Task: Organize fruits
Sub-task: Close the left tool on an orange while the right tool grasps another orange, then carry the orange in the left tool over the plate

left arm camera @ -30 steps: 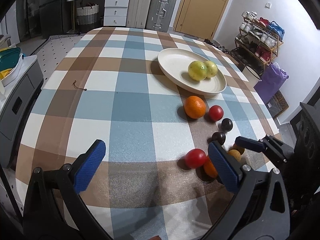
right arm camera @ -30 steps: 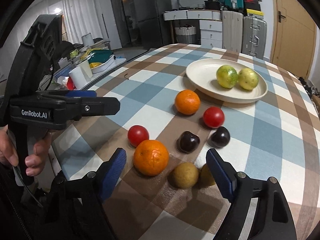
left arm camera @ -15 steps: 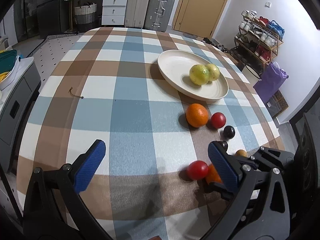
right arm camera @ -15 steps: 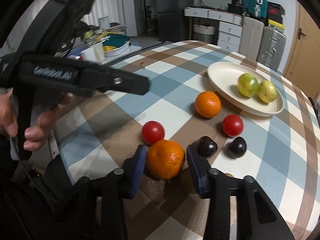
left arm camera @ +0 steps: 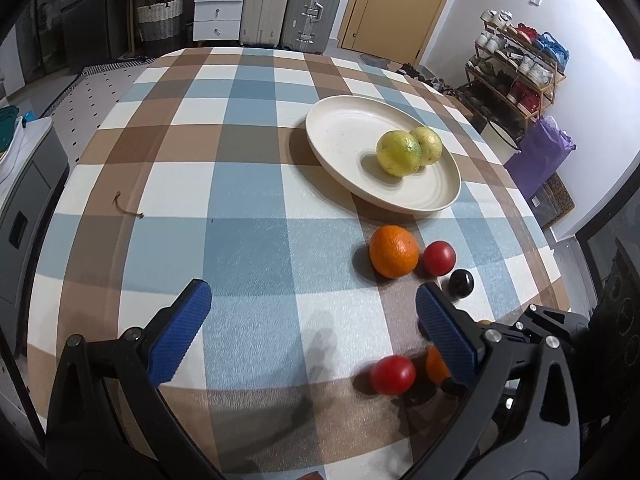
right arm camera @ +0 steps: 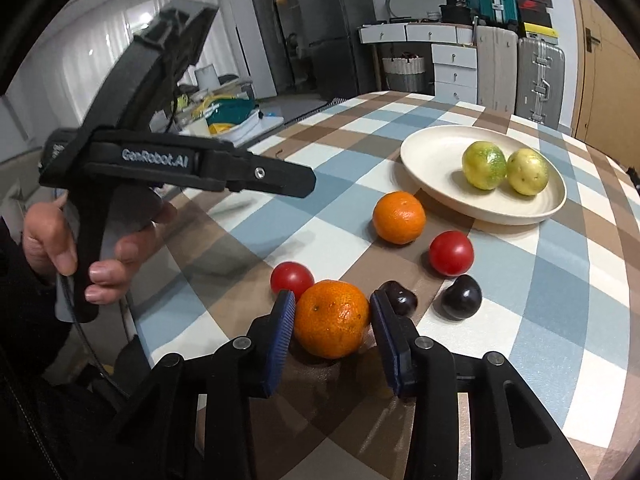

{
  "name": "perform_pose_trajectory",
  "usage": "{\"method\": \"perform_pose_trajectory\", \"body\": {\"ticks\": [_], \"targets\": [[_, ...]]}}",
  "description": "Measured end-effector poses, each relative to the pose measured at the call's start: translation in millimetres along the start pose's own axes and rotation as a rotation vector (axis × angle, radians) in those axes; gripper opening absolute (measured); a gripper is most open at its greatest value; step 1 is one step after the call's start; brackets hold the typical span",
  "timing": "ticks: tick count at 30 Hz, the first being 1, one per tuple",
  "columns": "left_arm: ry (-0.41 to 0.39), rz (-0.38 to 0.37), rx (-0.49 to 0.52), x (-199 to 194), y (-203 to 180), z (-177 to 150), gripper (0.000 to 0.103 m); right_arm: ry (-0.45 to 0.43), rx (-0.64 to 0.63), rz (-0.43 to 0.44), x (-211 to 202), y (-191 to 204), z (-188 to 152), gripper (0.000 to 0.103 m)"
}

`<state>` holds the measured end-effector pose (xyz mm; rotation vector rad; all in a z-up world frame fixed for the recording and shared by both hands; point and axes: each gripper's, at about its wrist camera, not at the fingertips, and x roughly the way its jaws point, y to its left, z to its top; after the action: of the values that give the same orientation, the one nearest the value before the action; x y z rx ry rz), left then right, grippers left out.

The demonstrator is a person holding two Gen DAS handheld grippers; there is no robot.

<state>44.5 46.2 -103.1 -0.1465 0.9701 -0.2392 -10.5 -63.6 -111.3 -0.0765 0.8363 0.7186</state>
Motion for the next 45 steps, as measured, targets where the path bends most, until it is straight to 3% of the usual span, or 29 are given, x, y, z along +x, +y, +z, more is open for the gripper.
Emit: {"method": "perform_pose_trajectory", "body": {"ticks": [6, 11, 22, 39, 45], "targets": [[0.027, -0.008, 0.016, 13.9, -7.5, 11.9, 0.102, -0.044, 0.021, 0.016, -11.2, -11.0, 1.5, 0.04], [0.058, 0.0, 0.052, 27.7, -22.8, 16.6, 0.102, -0.109, 0.11, 0.036, -26.8, -35.4, 2.7, 0.04], [0.095, -0.032, 0.077, 52.2, -47.9, 31.5, 0.102, -0.235, 0.204, 0.014, -54.0, -73.4, 10.4, 0.04], [0.196, -0.048, 0.024, 91.3, -48.3, 40.3, 0.101, -0.264, 0.279, 0.02, -58.2, -105.2, 5.5, 0.04], [0.214, -0.07, 0.029, 96.4, -51.4, 41.5, 0.091, -0.272, 0.293, 0.023, -58.8, -112.7, 4.8, 0.04]]}}
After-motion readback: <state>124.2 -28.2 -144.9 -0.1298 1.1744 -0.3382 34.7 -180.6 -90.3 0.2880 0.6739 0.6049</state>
